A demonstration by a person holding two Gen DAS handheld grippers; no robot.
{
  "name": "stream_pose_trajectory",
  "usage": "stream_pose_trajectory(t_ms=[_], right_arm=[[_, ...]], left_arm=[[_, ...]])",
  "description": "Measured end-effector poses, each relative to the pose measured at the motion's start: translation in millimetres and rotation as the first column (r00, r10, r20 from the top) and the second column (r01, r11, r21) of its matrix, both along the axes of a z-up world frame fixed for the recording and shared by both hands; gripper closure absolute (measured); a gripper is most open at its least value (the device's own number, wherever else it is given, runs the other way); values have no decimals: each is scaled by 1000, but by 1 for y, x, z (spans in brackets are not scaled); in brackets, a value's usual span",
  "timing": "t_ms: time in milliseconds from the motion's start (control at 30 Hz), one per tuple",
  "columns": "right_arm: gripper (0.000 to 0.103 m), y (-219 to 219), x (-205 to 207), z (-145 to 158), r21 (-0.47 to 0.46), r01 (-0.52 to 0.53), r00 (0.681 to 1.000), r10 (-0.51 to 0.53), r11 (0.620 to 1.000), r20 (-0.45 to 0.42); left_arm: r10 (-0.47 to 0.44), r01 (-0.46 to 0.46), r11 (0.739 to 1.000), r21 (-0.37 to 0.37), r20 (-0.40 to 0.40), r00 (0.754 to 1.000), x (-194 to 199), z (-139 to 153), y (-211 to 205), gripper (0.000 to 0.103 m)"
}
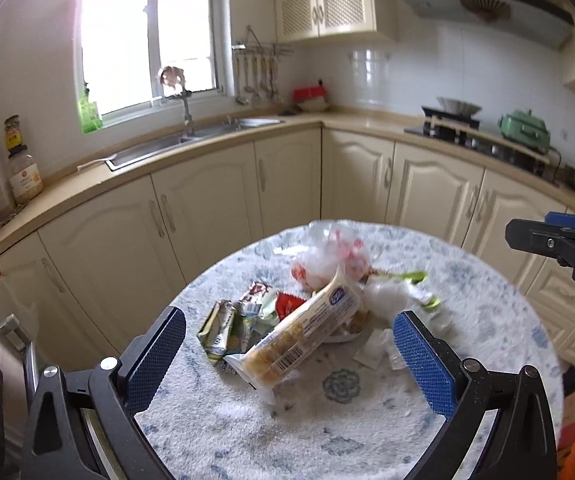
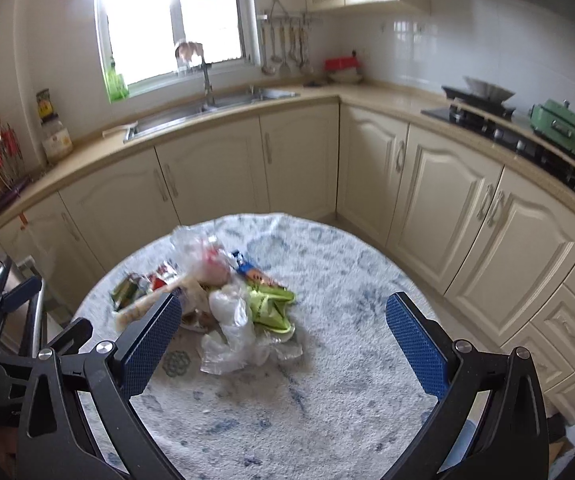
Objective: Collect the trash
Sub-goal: 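Move both tools back to the trash pile on the table, then grasp the wrapped bread roll with the left tool while the right tool grasps a white bag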
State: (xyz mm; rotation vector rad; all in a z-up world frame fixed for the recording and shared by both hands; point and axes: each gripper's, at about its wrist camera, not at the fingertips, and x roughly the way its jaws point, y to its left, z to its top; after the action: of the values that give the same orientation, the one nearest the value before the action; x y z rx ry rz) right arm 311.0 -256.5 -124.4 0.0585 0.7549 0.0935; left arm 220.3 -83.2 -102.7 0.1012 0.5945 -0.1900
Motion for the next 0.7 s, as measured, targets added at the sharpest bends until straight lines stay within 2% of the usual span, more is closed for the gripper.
stream_pose_trajectory(t_ms=[200, 367, 433, 500, 567, 667, 700], right_arm=[[1, 15, 36, -47, 3, -50, 993, 51, 999, -111], [13, 32, 60, -76, 4, -100, 979, 99, 995, -179], [19, 36, 69, -85, 14, -116, 973, 116, 993, -200], [22, 41, 75, -90, 16, -139, 968, 139, 990, -209], [34, 49, 79, -94, 13, -165, 961, 163, 986, -222], [45, 59, 86, -104, 15, -199, 950, 196, 980, -242], [53, 62, 88, -107, 15, -204, 949, 202, 979, -243]], left_arm=[[-54, 61, 992, 108, -63, 997, 58, -40, -5, 1], [-119, 132, 969, 208, -76, 990, 94, -70, -18, 3], [-154, 171, 956, 239, -89, 984, 104, -84, -27, 10], [-178, 205, 945, 254, -124, 976, 115, -93, -33, 35], [-164, 203, 945, 256, -165, 973, 128, -100, -35, 48], [-160, 197, 959, 205, -183, 970, 141, -99, -31, 54], [-154, 189, 964, 185, -190, 970, 146, -99, -28, 58]])
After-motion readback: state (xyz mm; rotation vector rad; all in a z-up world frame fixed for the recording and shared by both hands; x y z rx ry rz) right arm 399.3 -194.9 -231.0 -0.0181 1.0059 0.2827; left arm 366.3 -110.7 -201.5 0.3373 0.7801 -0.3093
